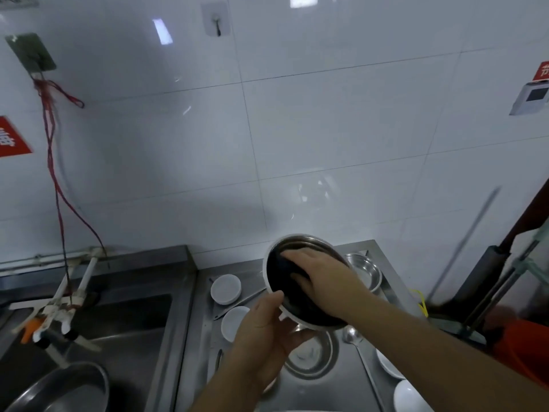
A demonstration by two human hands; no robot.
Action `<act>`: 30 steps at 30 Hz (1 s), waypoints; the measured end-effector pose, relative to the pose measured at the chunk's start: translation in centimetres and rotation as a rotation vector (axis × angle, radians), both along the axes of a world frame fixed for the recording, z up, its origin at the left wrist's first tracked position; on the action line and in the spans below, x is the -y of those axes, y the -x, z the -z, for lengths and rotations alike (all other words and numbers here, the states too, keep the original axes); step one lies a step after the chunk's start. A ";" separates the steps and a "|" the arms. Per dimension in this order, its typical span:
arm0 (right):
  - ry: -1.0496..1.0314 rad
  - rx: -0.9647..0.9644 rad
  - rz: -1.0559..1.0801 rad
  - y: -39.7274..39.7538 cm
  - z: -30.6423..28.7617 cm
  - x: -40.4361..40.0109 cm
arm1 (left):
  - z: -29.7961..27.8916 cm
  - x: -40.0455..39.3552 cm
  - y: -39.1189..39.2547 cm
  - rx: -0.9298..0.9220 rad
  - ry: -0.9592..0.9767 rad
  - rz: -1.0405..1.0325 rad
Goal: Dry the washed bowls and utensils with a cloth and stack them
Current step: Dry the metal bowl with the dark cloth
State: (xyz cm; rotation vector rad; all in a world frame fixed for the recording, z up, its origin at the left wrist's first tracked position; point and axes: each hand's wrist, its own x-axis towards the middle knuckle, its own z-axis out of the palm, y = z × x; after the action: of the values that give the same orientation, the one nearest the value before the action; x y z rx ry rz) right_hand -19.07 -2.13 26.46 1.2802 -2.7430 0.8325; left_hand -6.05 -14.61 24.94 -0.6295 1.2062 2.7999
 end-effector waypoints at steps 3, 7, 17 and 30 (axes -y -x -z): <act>-0.163 -0.020 0.204 0.3 -0.4 2.2 | -0.4 1.0 0.0 -0.067 0.050 -0.061; -0.268 0.136 0.359 -0.8 -1.3 3.8 | -1.0 2.3 0.1 -0.107 0.162 -0.086; 0.224 0.601 0.083 -4.8 -1.7 2.4 | -1.4 4.2 -1.5 -0.075 0.076 0.056; -0.354 -0.229 0.167 -0.4 -5.3 3.3 | -1.5 0.8 -0.3 -0.114 -0.133 -0.017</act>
State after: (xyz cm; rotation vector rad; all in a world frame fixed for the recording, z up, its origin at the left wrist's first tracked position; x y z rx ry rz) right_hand -18.63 -5.48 31.73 1.0820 -2.8355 0.1780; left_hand -5.71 -15.40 26.45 -0.4806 1.0238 2.9352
